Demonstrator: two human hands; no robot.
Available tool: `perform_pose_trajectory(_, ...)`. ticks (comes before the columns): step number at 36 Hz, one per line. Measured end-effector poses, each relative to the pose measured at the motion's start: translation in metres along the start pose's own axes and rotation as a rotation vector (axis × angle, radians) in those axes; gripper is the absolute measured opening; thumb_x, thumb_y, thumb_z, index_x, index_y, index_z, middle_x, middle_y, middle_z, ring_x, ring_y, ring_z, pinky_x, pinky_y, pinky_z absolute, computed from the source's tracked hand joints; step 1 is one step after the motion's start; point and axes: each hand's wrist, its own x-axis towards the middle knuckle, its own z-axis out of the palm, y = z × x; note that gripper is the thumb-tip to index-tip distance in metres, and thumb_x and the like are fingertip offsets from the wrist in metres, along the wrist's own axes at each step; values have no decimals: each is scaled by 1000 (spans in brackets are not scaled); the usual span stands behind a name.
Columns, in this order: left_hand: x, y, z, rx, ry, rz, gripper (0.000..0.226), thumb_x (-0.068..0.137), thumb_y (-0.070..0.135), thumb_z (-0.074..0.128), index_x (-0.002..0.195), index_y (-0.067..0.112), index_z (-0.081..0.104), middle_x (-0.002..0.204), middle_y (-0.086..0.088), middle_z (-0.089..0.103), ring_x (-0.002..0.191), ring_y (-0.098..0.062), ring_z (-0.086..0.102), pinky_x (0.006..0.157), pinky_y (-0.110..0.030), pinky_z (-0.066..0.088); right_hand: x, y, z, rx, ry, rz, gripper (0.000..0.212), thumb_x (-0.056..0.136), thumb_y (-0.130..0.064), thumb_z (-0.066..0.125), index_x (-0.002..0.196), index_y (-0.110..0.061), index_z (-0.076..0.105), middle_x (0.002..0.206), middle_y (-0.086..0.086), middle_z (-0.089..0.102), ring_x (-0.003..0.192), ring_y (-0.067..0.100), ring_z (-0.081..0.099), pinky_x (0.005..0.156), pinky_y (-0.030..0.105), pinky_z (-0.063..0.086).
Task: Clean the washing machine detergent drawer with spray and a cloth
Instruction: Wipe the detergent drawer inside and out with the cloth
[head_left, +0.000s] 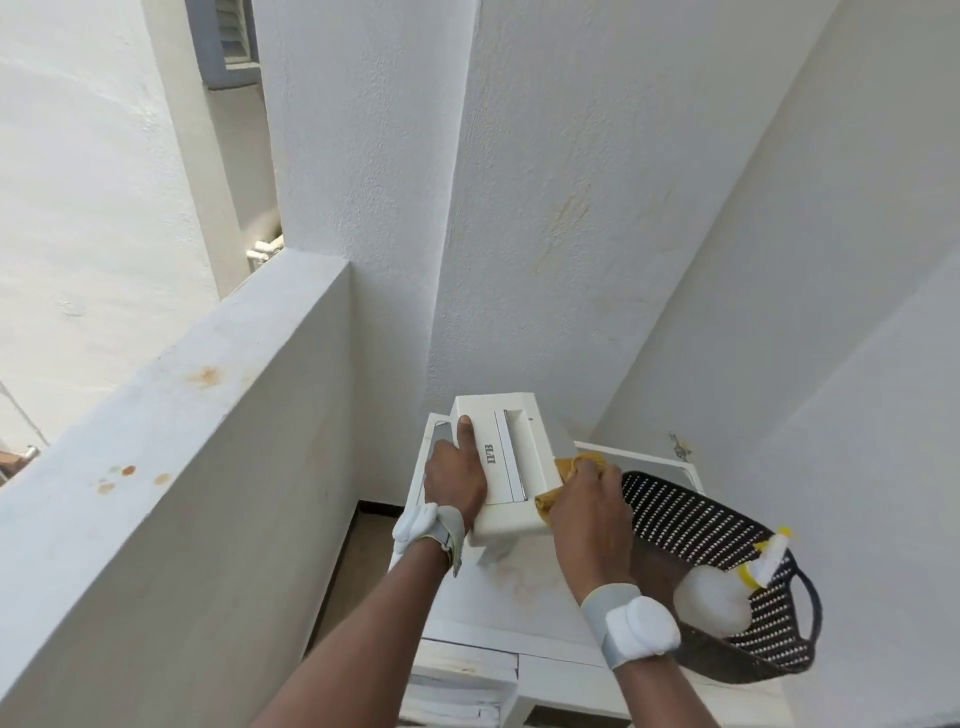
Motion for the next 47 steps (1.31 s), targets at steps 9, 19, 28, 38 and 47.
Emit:
perform_pose_trajectory(9, -13, 4, -13, -171, -143, -88, 91, 96, 84, 20, 128, 11, 64, 114, -8, 72, 103, -33, 68, 90, -42, 53, -27, 38, -10, 215, -14, 168, 30, 100, -14, 59, 130, -10, 53, 113, 9, 58, 93, 23, 59, 77, 34, 50)
perform_pose_trajectory(19, -31, -6, -22, -872, -465, -359, 73, 97, 72, 44, 144, 19, 59, 133, -13, 72, 120, -35, 70, 90, -53, 62, -5, 44, -3, 630, -72, 259, 9, 100, -18, 61, 102, -14, 68, 100, 3, 62, 96, 25, 59, 80, 32, 41)
perform_pose_trajectory(28, -39, 42, -22, -1179, -229, -521, 55, 108, 42, 52, 147, 2, 49, 99, -20, 68, 73, -38, 72, 39, -50, 57, 0, 3, -9, 604, 144, 150, 15, 94, -4, 66, 105, -9, 76, 103, 8, 61, 93, 29, 60, 80, 28, 39)
perform_pose_trajectory(38, -34, 21, -27, -1128, -325, -443, 65, 104, 58, 48, 142, 4, 52, 119, -24, 73, 105, -38, 73, 65, -53, 64, -3, 1, -18, 786, 44, -79, 22, 90, -7, 71, 109, -17, 78, 97, -7, 66, 93, 15, 63, 81, 23, 42)
perform_pose_trajectory(47, -29, 34, -30, 388, -372, 199, 71, 66, 60, 92, 115, 14, 69, 111, -6, 73, 101, -24, 69, 86, -39, 58, 23, 47, -33, 902, 30, 100, 18, 92, -15, 71, 108, -21, 78, 101, -6, 70, 98, 18, 65, 88, 33, 51)
